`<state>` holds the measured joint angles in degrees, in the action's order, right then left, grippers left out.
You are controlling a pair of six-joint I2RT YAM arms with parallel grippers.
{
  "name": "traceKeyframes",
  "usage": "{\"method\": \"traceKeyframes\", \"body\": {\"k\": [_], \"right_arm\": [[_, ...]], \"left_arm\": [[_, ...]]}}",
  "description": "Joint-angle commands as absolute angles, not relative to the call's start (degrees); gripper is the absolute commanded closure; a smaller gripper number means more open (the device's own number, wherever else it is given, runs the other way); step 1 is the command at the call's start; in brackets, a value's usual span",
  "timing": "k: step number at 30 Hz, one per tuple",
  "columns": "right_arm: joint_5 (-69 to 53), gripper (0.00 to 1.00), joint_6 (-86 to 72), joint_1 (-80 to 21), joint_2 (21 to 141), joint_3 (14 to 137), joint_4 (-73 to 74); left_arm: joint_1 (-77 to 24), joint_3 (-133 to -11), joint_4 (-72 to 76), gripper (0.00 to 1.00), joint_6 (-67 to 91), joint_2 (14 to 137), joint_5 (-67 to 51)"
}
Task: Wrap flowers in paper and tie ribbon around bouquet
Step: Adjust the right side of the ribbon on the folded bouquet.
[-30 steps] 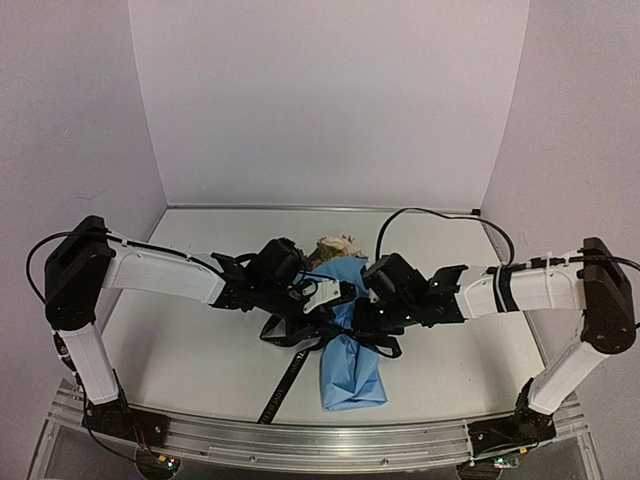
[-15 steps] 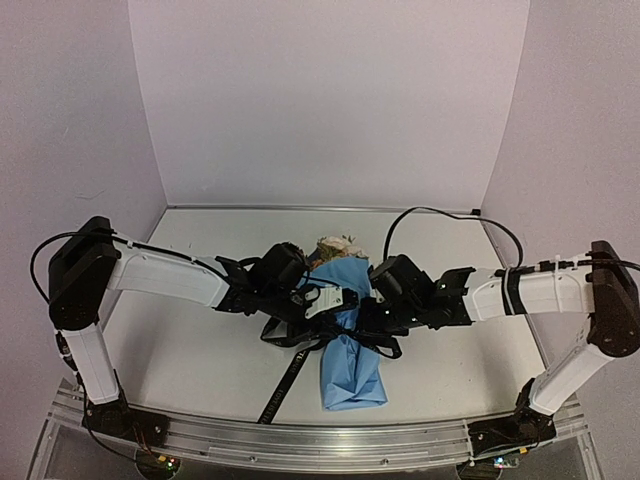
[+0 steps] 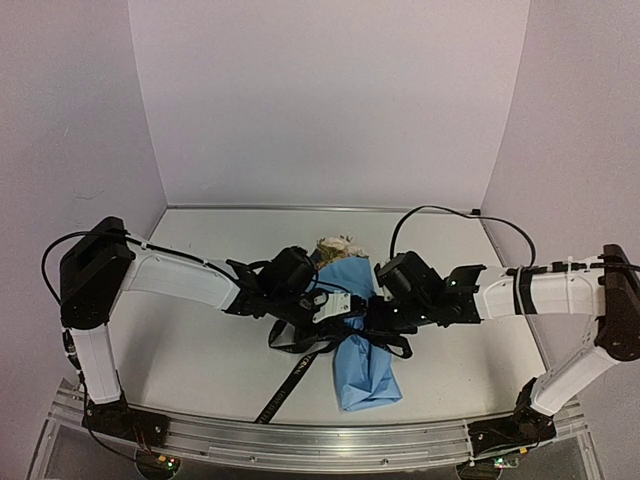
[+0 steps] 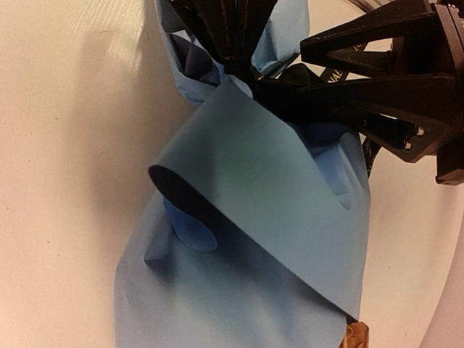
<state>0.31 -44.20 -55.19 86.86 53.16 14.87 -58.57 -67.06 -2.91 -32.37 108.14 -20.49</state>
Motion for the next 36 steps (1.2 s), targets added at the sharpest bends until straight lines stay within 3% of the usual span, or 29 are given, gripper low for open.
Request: {"method": "traceKeyframes", "body": {"k": [1,16,36], "right_arm": [[-1.3,1.0,-43.8,-55.6,84.1,52.2,13.2],[2.5,1.0,-43.1,-55.2,79.1,48.7,15.3],[3.4,1.0,-38.2,-50.1,75.2,45.8,21.7]], "left_arm": [[-59.0,-70.0,-2.1,0.7,-32.7,110.1,-19.3],[-58.6,-69.8,-0.5,0.75,-29.4,111.1,-10.9],[-56.9,-65.5,1.2,0.74,-28.3,107.9,-10.5]]}}
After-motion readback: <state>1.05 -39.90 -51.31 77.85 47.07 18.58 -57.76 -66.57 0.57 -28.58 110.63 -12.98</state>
